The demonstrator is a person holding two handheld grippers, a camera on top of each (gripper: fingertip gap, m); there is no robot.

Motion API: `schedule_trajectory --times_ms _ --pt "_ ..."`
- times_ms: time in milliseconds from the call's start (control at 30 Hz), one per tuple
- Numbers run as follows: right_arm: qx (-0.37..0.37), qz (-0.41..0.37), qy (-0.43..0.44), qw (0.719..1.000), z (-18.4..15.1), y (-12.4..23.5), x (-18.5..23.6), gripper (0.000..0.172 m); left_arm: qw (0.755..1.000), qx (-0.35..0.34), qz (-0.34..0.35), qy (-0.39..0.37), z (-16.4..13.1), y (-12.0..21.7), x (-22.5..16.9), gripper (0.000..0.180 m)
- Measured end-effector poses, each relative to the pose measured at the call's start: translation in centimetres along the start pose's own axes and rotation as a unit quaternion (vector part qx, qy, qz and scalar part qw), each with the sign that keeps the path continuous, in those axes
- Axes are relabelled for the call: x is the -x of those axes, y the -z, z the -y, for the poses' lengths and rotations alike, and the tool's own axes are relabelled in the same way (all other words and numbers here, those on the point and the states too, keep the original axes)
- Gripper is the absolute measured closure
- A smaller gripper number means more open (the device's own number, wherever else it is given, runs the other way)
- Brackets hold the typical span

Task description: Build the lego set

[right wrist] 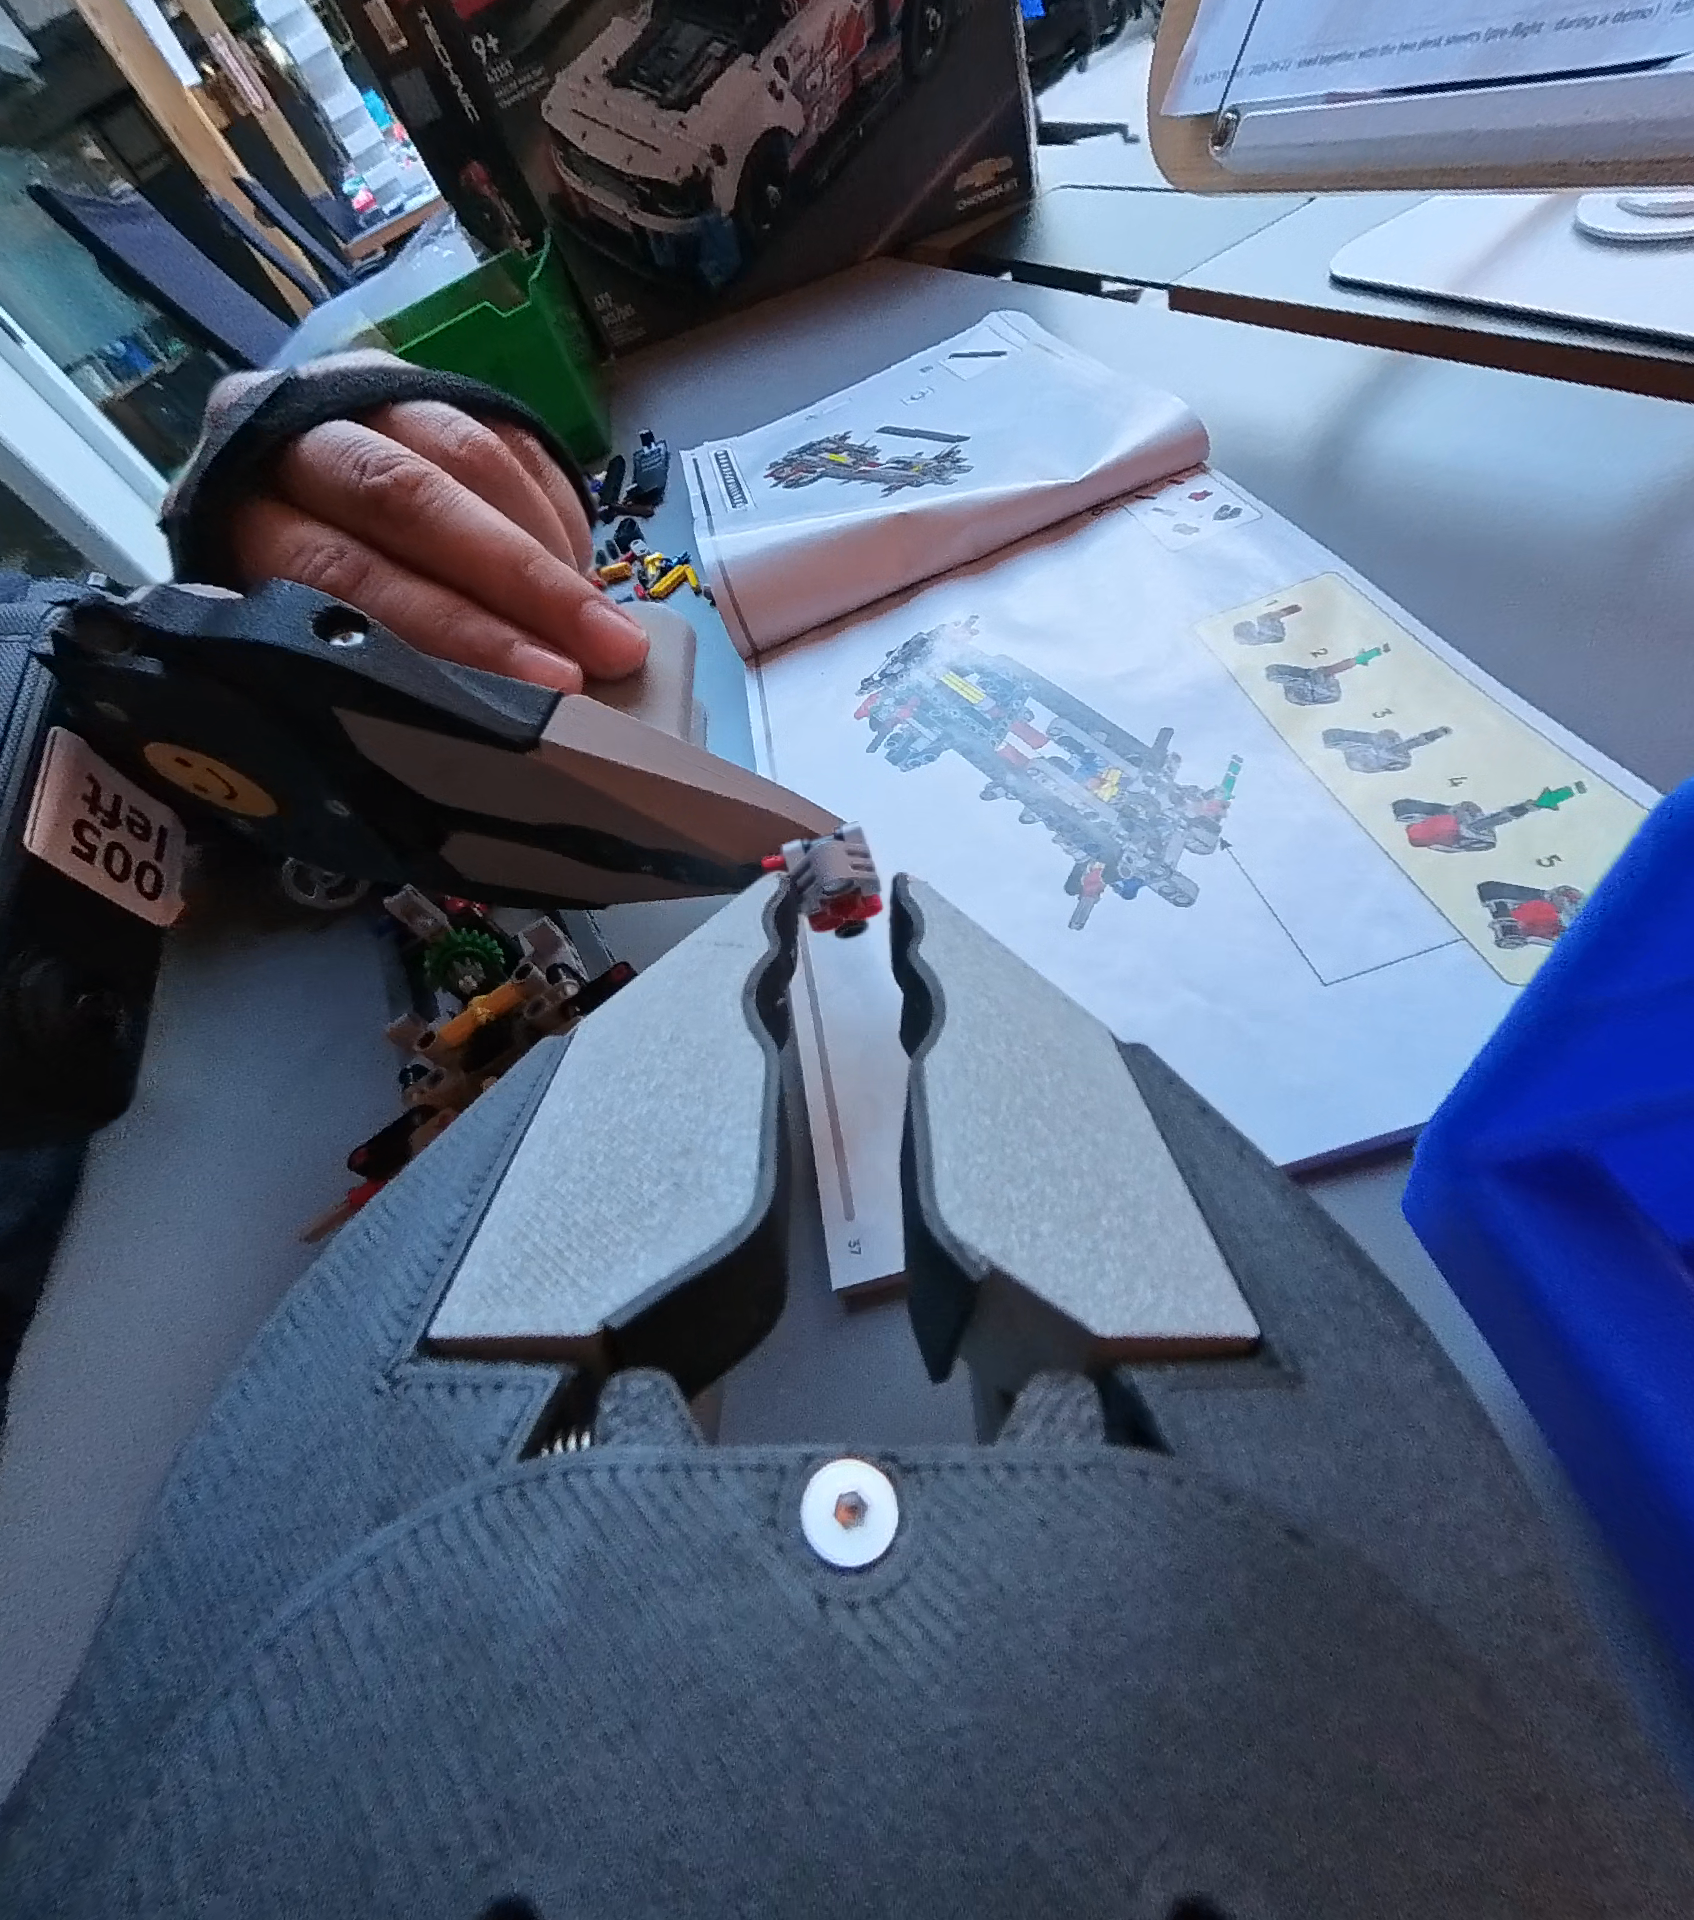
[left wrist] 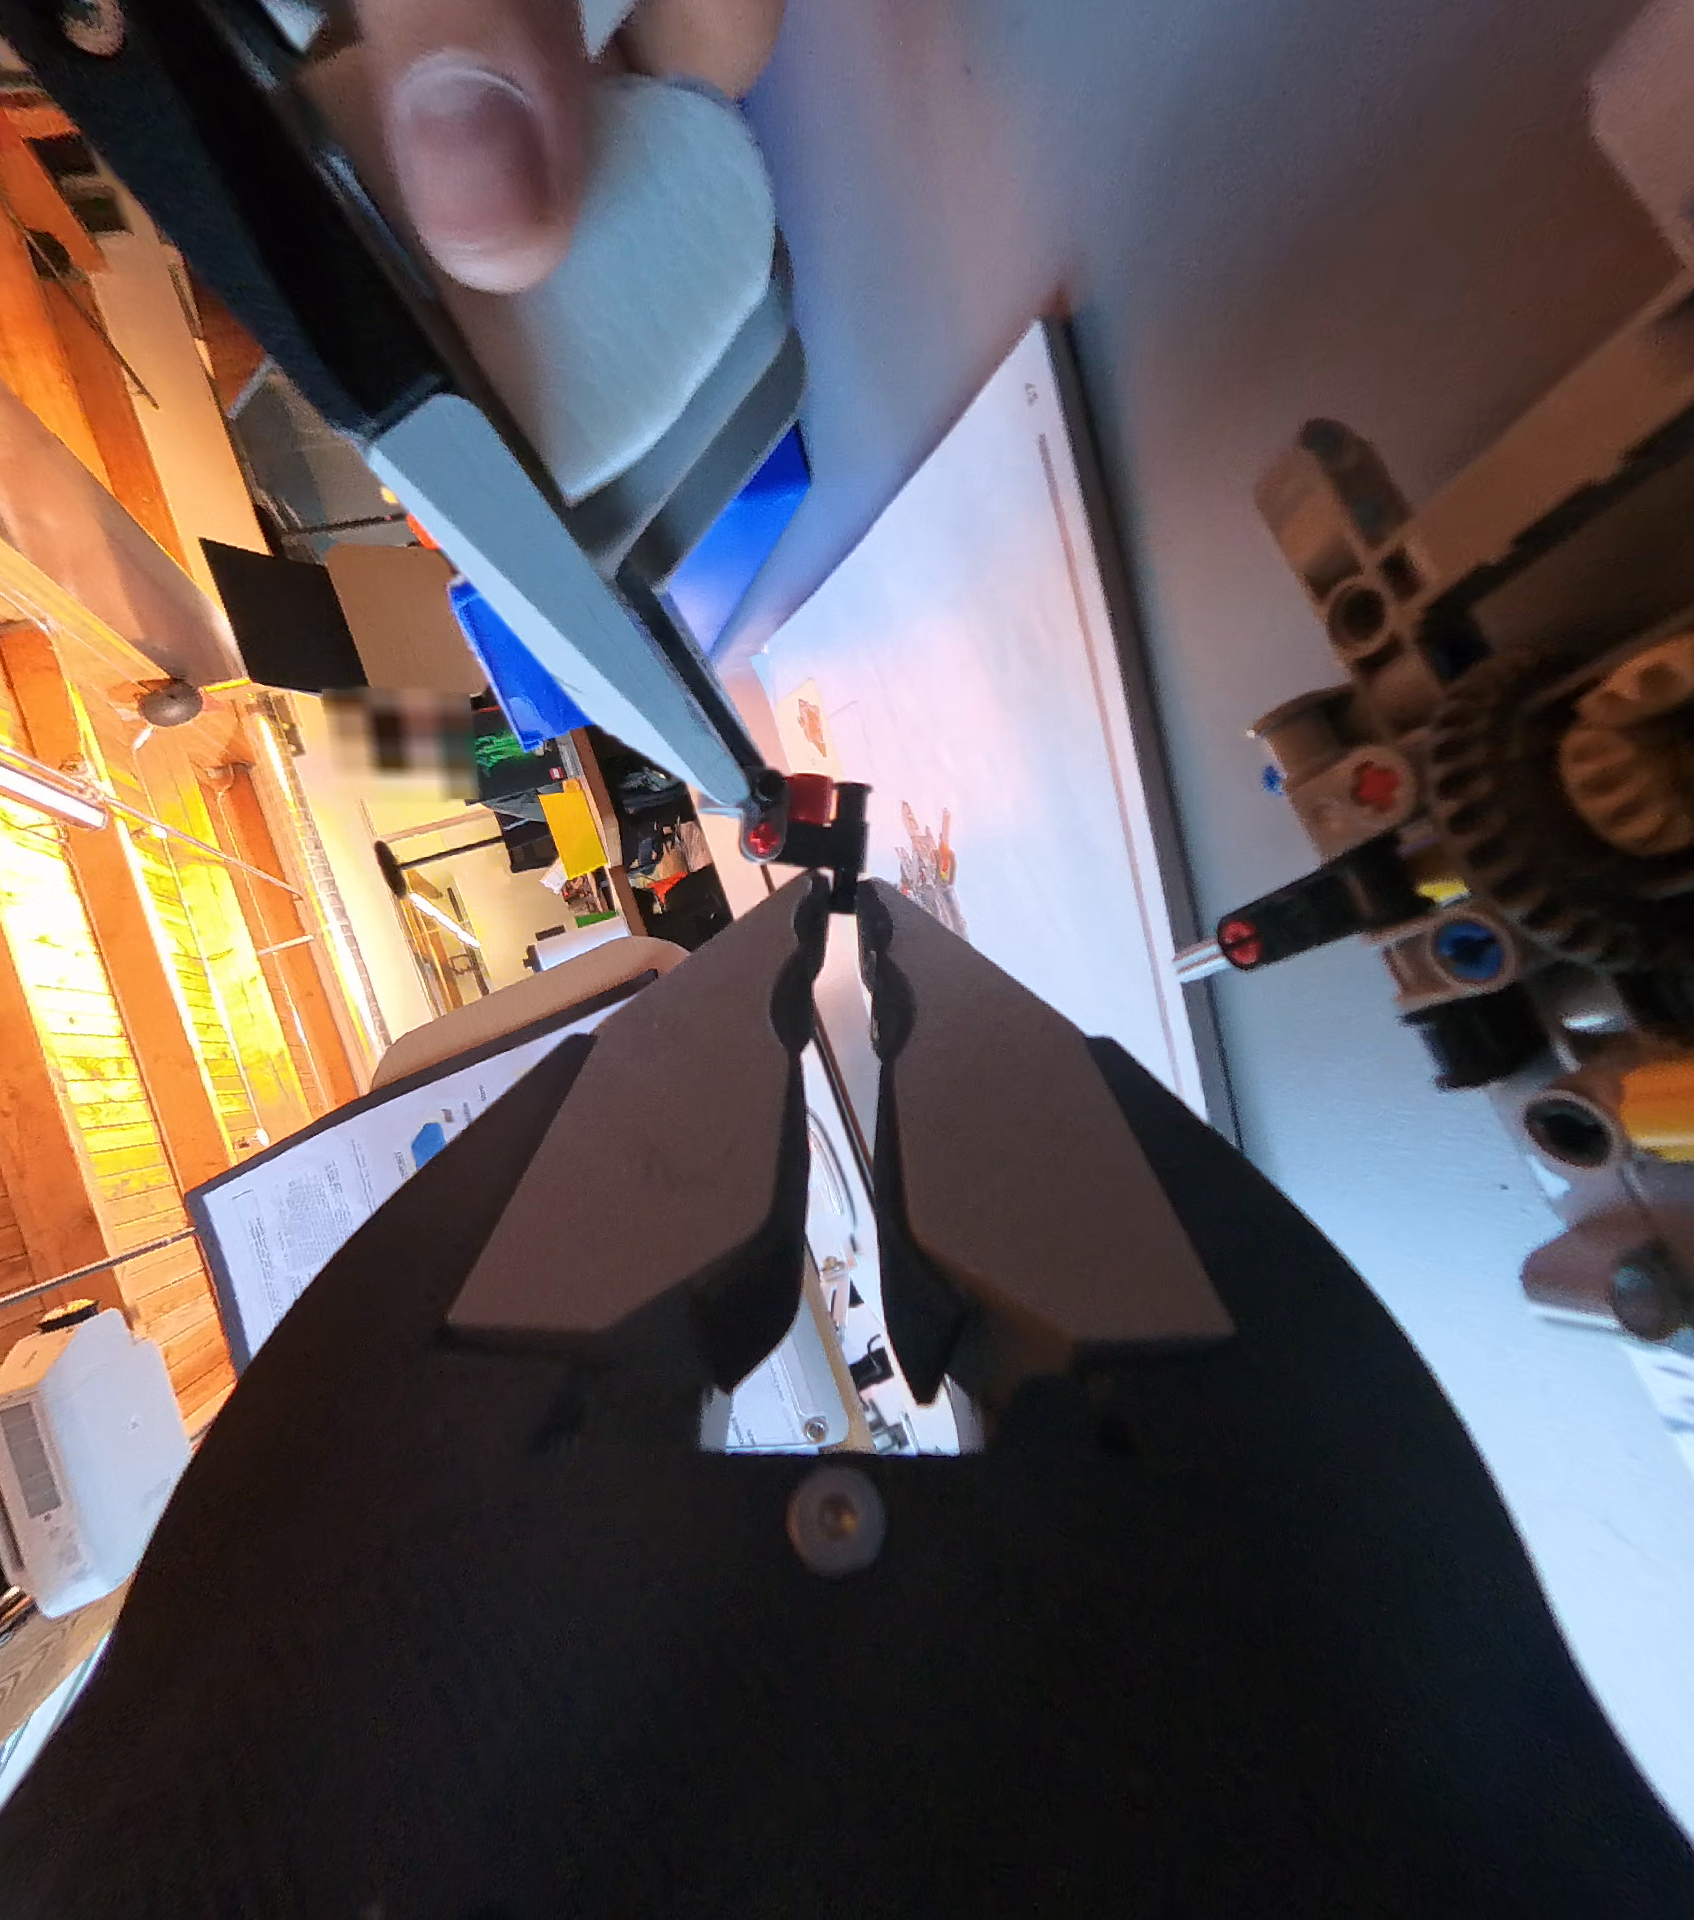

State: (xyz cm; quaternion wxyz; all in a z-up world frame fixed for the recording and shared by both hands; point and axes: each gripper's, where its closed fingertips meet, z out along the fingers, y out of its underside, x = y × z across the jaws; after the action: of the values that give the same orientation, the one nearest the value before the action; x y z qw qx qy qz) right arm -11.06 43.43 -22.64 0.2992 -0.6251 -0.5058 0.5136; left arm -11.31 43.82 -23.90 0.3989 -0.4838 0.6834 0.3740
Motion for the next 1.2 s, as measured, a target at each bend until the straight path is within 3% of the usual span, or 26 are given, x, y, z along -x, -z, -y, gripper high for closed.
schedule_trajectory --times_ms 1200 --pt "0.010 0.010 0.002 1.000 -0.25 -0.13 0.18 0.161 1.000 -0.022 -0.006 -0.007 0.42 0.09 -0.42 0.178"
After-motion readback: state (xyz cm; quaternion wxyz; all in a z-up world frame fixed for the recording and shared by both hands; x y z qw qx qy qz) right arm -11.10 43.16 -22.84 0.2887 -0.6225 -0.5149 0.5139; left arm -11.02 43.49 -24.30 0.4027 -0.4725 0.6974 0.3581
